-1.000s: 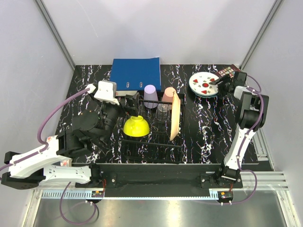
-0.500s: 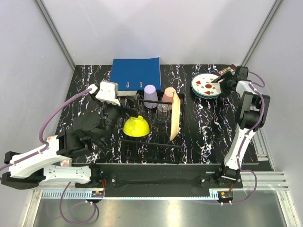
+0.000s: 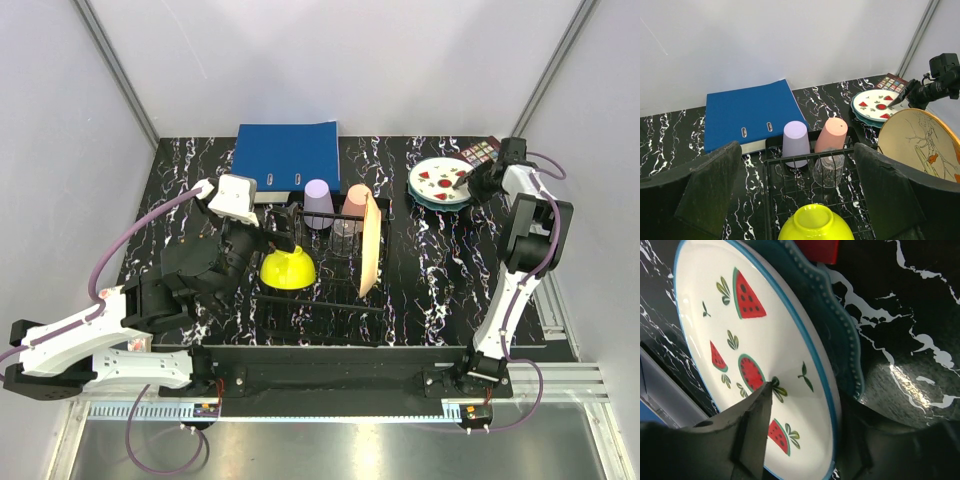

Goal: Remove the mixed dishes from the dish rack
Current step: Place the plate at the center of the board.

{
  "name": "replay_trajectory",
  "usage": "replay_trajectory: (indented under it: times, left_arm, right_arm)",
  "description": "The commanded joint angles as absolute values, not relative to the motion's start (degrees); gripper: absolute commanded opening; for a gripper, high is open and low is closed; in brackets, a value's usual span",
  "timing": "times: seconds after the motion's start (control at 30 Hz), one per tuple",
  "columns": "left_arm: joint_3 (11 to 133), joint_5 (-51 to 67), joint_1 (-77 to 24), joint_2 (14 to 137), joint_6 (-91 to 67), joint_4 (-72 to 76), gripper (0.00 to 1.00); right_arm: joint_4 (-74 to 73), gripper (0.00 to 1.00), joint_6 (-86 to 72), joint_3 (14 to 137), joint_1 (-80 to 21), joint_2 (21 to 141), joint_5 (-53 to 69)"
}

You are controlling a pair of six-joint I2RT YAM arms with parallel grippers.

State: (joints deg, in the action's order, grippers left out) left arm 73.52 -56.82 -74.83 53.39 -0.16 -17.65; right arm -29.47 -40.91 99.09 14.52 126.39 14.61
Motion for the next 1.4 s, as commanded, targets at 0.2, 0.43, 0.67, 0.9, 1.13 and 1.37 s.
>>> replay_trajectory:
  times: [0.2, 0.43, 0.67, 0.9, 1.13, 1.37]
  left_arm:
    - [74.44, -55.2, -74.88, 53.61, -1.49, -16.52, 0.99]
    - [74.53, -54.67, -74.97, 53.97, -2.28, -16.87, 0.99]
    - [73.3, -54.23, -74.97, 52.91, -3.25, -17.31, 0.99]
    - [72.51, -54.23, -74.97, 51.86, -3.34, -18.02, 0.99]
    - [73.04, -54.4, -74.88, 51.68, -2.02, -18.11, 0.99]
    - [76.89, -52.92, -74.88, 53.61, 2.72, -16.44, 0.99]
  right_arm:
    - [-34.97, 0.83, -40.34, 102.74, 14.68, 124.02, 11.78]
    - [-42.53, 0.91, -39.82, 107.3, 14.59, 124.63, 9.85]
    - [-50.36, 0.92, -38.76, 113.11, 14.59, 127.44, 6.95]
    - [-53.52, 0.93, -37.97, 114.0, 14.59, 127.79, 5.19]
    - [-49.06, 0.93, -39.89, 106.02, 14.68, 118.76, 4.48]
    - [-39.82, 0.92, -43.59, 99.49, 11.27, 99.7, 10.36]
